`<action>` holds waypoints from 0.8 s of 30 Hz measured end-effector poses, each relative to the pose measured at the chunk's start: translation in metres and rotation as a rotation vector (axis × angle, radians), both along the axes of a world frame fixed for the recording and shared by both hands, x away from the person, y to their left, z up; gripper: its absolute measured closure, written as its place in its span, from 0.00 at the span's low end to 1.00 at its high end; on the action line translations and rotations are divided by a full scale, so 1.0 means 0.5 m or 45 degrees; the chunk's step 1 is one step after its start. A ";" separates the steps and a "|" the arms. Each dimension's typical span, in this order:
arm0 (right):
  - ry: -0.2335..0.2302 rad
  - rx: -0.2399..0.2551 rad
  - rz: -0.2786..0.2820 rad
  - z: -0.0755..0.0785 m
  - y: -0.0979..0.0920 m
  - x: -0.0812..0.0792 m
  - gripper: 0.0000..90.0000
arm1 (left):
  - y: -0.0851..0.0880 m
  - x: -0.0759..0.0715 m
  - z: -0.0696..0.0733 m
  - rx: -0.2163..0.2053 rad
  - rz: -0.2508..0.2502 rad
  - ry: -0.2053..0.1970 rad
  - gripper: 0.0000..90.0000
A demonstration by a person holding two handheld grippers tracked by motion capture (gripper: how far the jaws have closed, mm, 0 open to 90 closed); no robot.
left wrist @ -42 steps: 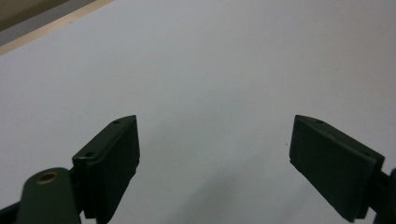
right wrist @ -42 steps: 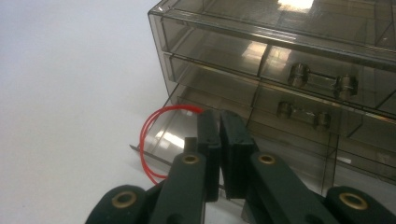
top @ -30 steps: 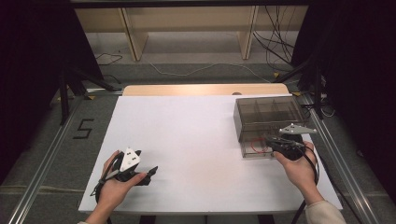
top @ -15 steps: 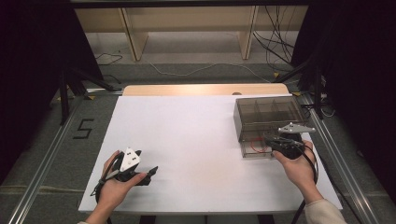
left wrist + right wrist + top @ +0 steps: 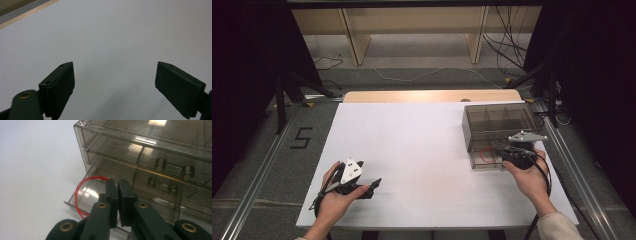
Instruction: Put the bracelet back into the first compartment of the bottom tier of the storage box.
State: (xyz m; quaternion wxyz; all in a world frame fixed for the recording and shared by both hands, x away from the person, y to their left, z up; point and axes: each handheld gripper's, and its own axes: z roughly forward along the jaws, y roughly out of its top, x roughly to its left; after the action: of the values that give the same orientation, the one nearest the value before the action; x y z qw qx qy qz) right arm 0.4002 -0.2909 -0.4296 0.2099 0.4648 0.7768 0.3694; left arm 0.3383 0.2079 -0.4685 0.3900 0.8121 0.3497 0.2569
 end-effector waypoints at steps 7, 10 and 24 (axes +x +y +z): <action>0.006 -0.007 0.000 -0.002 0.001 0.005 0.97 | 0.000 0.000 0.000 0.004 -0.003 0.001 0.18; 0.002 -0.016 0.004 -0.004 0.002 0.008 0.97 | 0.000 0.000 0.000 0.001 -0.001 0.001 0.18; 0.019 -0.031 0.009 -0.009 0.006 0.016 0.97 | 0.000 0.000 0.000 0.000 -0.001 0.001 0.18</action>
State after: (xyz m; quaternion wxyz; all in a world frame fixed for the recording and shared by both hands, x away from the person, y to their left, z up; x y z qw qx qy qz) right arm 0.4083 -0.2880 -0.4339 0.2085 0.4623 0.7844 0.3572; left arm 0.3384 0.2079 -0.4685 0.3899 0.8124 0.3494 0.2565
